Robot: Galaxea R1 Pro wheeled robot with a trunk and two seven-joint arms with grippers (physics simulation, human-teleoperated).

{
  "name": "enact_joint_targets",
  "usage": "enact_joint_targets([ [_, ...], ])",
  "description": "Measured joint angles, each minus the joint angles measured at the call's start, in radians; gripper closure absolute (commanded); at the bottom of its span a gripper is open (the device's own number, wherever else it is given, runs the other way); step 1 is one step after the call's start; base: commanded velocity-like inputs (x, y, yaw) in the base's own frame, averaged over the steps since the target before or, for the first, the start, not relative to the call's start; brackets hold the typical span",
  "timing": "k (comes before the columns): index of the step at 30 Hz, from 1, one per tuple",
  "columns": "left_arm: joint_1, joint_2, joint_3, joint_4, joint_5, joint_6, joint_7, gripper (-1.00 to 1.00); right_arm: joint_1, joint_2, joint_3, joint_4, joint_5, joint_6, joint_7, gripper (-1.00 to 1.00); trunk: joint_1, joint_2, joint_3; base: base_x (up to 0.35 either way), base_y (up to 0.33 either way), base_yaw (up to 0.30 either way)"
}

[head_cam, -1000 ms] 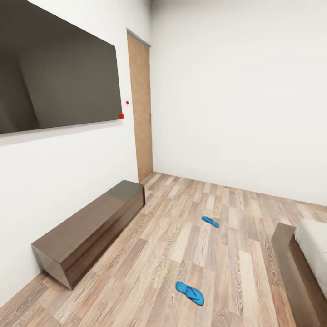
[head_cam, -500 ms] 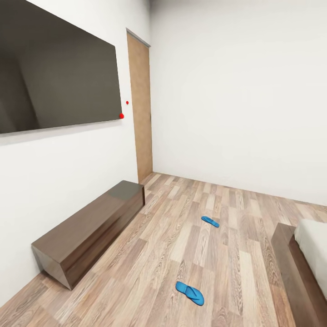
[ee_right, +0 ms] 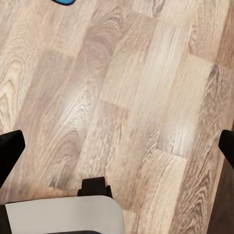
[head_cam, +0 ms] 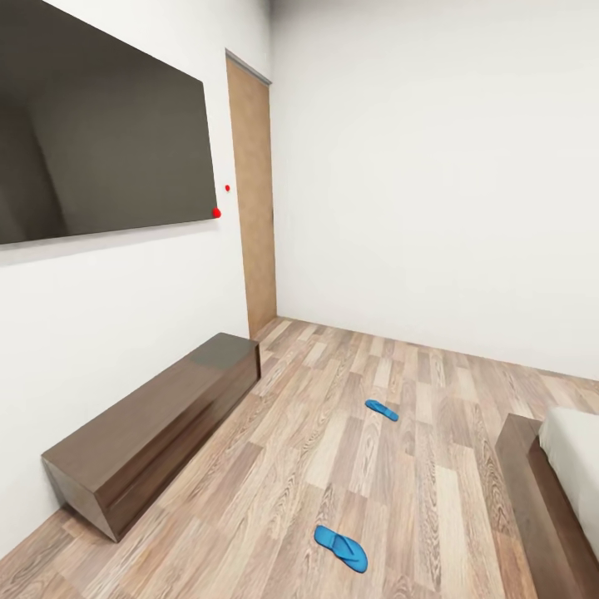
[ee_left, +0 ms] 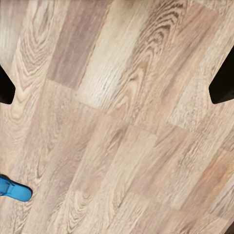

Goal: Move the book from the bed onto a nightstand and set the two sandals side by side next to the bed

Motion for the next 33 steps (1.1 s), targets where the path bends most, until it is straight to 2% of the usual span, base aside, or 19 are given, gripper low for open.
enact_joint_targets([
  [8,0.000,0.000,0.000,0.000,0.000,0.000,0.000,-1.00,0.000,-0.002,0.000,0.000,0.000,0.000,0.000,-1.00,0.000,0.000,0.000,0.013,-0.004,0.000],
  [18,0.000,0.000,0.000,0.000,0.000,0.001,0.000,-1.00,0.000,-0.003,0.000,0.000,0.000,0.000,0.000,-1.00,0.000,0.000,0.000,0.177,-0.103,0.000],
  [28,0.000,0.000,0.000,0.000,0.000,0.000,0.000,-1.00,0.000,-0.003,0.001,0.000,0.000,0.000,0.000,-1.00,0.000,0.000,0.000,0.014,-0.007,0.001],
  [33,0.000,0.000,0.000,0.000,0.000,0.001,0.000,-1.00,0.000,-0.002,-0.001,0.000,0.000,0.000,0.000,-1.00,0.000,0.000,0.000,0.001,0.000,0.138],
])
